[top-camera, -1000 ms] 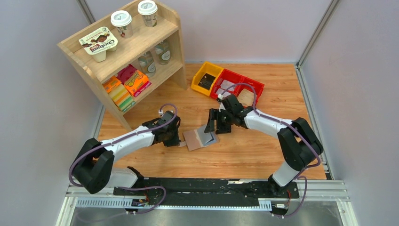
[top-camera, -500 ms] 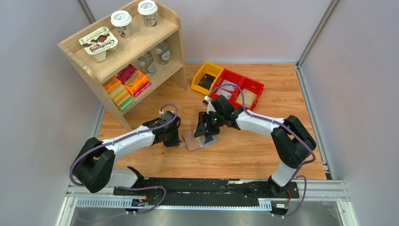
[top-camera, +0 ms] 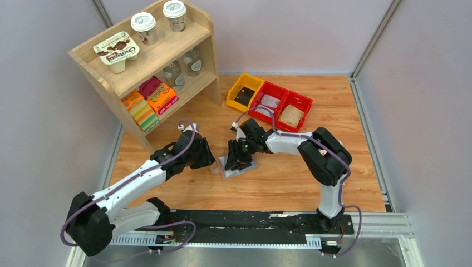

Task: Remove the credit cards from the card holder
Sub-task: Open the card holder at the center of the board.

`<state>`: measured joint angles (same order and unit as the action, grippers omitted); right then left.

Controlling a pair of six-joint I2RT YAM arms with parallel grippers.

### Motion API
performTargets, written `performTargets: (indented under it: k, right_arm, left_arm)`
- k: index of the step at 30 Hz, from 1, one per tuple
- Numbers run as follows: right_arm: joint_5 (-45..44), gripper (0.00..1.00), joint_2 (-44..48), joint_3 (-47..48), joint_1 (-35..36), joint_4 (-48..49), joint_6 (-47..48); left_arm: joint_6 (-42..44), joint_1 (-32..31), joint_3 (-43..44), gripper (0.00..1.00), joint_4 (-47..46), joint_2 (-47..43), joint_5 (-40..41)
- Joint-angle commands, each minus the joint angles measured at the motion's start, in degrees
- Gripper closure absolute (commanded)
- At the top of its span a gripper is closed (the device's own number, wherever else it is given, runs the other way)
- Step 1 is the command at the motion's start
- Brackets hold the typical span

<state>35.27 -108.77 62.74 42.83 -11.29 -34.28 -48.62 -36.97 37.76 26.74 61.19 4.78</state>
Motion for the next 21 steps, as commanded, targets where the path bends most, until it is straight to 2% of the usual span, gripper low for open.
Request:
performTargets:
  k: [1,5,14,16,21]
  right_arm:
    - [-1.2,0.57,-2.2,3.0,0.2,-2.0,0.5]
    - [-4.9,0.61,-3.5,4.3,0.4,-6.5,1.6]
    - [-9.0,0.72,1.2,4.9,0.4,-7.4,3.3]
    - [-9.5,0.75,1.4,4.8,0.4,-7.4,3.3]
    - [-10.4,0.77,1.7,4.2,0.5,-7.4,3.2]
  left_arm:
    - [-2.5,0.2,-0.6,0.48,0.9,-5.5,2.4]
    - [-3.0,0.2,-0.8,0.49,-1.4,-7.0,1.5]
    - [-7.2,0.2,0.4,0.53,-10.3,0.8,-4.4]
    - [-7.4,0.2,1.2,0.57,-11.9,3.4,-4.4]
    - [-7.7,0.2,3.7,0.76,-14.5,11.8,-6.3]
